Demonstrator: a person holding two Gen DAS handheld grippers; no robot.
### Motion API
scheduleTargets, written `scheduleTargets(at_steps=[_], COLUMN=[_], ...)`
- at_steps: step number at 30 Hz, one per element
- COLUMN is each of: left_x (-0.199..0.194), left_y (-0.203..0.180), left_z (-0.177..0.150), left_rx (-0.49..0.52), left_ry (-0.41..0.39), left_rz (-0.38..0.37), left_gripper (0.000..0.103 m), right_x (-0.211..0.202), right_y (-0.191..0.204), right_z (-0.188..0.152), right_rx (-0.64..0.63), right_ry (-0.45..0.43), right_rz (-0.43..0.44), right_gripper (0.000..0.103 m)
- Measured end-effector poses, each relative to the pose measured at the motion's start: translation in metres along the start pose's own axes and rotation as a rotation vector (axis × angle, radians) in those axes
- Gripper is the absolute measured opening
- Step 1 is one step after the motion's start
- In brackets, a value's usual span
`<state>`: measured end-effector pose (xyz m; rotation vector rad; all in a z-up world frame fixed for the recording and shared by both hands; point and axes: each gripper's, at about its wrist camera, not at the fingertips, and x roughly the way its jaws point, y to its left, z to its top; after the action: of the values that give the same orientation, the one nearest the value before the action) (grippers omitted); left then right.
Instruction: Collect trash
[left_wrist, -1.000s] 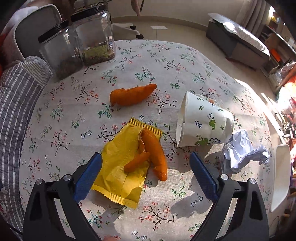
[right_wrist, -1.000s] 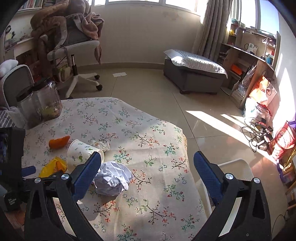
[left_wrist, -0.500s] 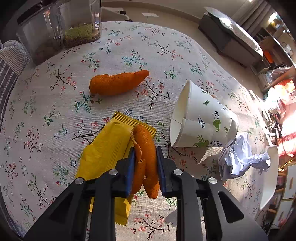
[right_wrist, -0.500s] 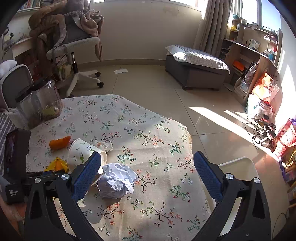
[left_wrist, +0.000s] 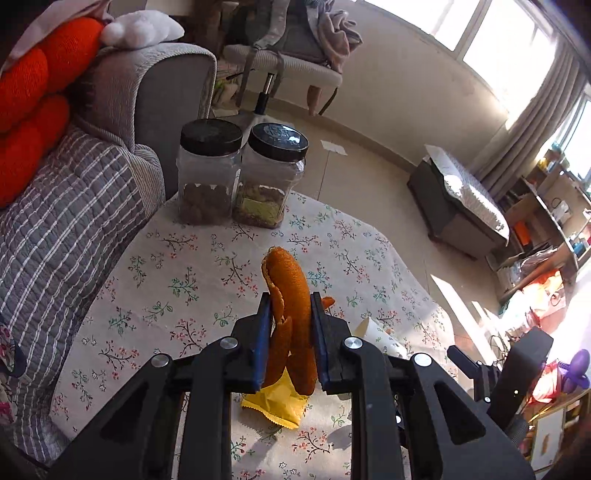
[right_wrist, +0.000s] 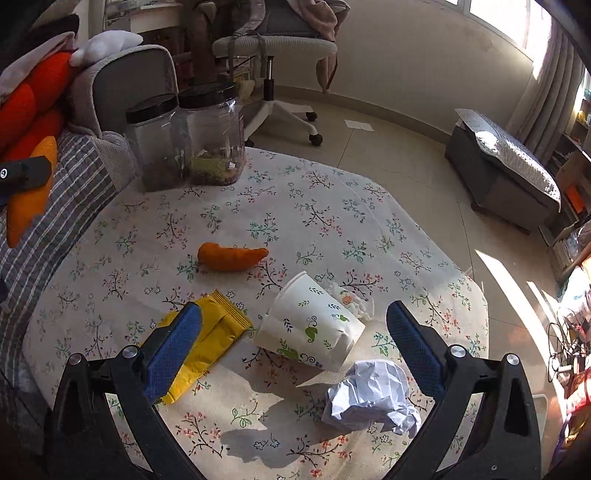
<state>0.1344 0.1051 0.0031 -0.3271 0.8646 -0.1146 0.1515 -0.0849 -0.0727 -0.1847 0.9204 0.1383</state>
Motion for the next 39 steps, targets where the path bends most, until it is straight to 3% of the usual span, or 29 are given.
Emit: scheduleTargets(at_steps=[2,6,14,16,20,26,33,39], left_x=[-0.011,-0.014,-0.020,-0.019,-0.013,-0.012,-0.011,-0.011], left_y=[0.009,0.023,0.038,0.042,0.046,0.051,0.060,0.065], left_z=[0.006,0.015,0.019,0.019,0.018,0.019,0.020,0.016], left_rx=[-0.022,-0.055,-0.071,-0.076,-0.085,-0.095,-0.126,-0.144], left_ry=[-0.021,-0.027,-0.042,-0.041,-0.020,-0.022,-0.036,-0.030], left_rz=[-0.003,-0.003,0.011,0.018,0.022,0.034,0.068,0.066], left_gripper=[0.021,0.021,0.021,0.021,0.021,0.021,0.021,0.021], right_x=[0.022,0.057,0.112,0.118,0.133,0.124,0.068,0.044], right_y=[0.020,0.053,0.085,0.084,0.082,0.071,0.061,0.053], right_z=[0.016,0.037,0.042,0.042,0.041,0.050,0.065,0.070], right_rx=[-0.127,-0.358,-0.566,-0.562,-0.529,-0.374,-0.107,-0.052], right_ry=[0.029,0.046,0.192,0.213,0.280,0.258,0.123,0.077], right_rz=[0.033,0.021,0.047,0.056,0.077,0.109,0.168,0.151], right_gripper=[0.096,0.094,0.084,0.079,0.046,0.021,0.008,0.006])
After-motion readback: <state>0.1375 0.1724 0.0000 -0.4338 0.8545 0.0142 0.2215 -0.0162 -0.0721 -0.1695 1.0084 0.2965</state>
